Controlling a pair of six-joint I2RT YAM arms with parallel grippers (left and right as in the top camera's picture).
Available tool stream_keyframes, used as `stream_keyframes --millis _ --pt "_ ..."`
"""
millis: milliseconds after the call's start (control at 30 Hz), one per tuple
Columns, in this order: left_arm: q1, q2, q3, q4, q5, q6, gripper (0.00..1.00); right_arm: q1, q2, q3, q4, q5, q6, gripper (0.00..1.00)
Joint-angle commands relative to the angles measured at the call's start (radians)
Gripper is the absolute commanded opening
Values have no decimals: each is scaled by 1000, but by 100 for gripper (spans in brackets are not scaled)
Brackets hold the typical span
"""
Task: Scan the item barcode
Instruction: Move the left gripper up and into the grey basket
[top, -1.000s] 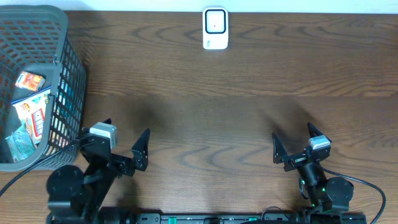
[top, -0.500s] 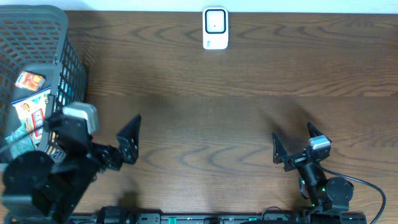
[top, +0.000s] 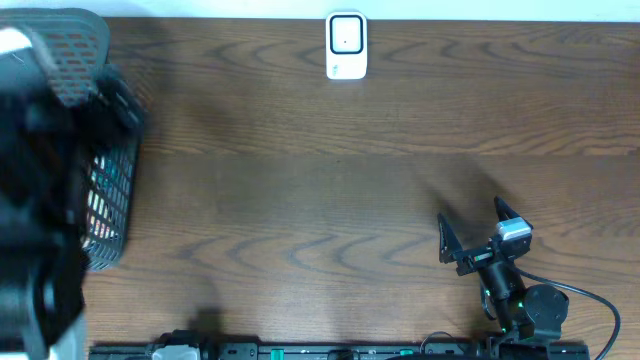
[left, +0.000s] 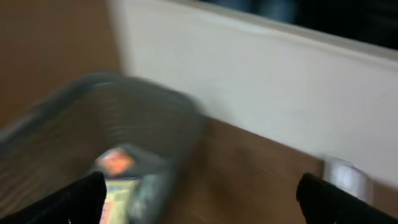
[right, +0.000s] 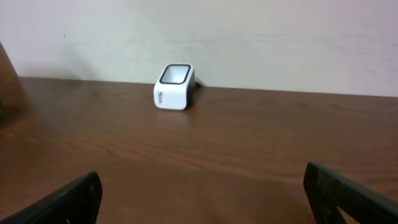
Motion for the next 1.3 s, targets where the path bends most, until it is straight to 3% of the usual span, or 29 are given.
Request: stream_keyframes --millis 0,67,133,333,467,667,833,933,1033,1267 --pt "111 64 31 -34 -223 -230 98 8 -3 -1 -5 8 -8 99" --pt "214 106 31 -93 -218 -404 98 8 -3 -1 -5 8 -8 99" --pt "302 140 30 -125 -158 -487 98 8 -3 -1 -5 8 -8 99" --pt "560 250 29 -152 88 -494 98 8 -3 -1 -5 8 -8 99" --pt "654 323 23 -196 77 -371 98 8 -3 -1 -5 8 -8 99" --pt "732 413 -96 -158 31 -360 100 8 -3 -1 -5 8 -8 99" --pt "738 420 -307 64 58 -158 100 8 -3 -1 -5 8 -8 99" --pt "739 421 -423 207 193 57 98 8 -3 -1 -5 8 -8 99" --pt "739 427 -516 285 214 202 99 8 -3 -1 -5 8 -8 99" --pt "747 470 -651 438 196 238 99 8 -3 -1 -5 8 -8 99"
